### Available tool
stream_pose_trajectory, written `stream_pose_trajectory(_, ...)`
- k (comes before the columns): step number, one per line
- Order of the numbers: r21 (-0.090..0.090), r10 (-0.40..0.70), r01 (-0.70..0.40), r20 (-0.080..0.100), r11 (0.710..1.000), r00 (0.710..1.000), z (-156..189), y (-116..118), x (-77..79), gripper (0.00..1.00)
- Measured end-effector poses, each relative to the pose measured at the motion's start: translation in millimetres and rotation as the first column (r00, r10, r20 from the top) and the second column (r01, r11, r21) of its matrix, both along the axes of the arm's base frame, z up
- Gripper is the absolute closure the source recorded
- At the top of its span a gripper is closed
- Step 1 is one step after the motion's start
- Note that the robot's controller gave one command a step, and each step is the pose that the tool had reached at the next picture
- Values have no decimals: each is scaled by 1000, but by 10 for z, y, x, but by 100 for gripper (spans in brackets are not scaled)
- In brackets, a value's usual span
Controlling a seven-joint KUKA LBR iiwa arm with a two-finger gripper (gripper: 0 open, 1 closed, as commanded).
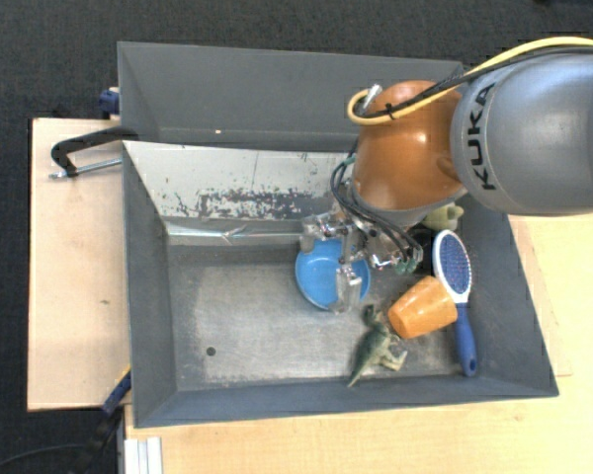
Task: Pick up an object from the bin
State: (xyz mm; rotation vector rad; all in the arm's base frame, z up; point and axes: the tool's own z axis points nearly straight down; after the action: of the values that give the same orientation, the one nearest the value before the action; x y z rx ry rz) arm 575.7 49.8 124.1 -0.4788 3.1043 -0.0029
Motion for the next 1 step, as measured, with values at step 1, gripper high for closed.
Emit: stream_pose_trajectory(1, 12, -256, 256, 8, 967, 967, -433, -37, 95, 0)
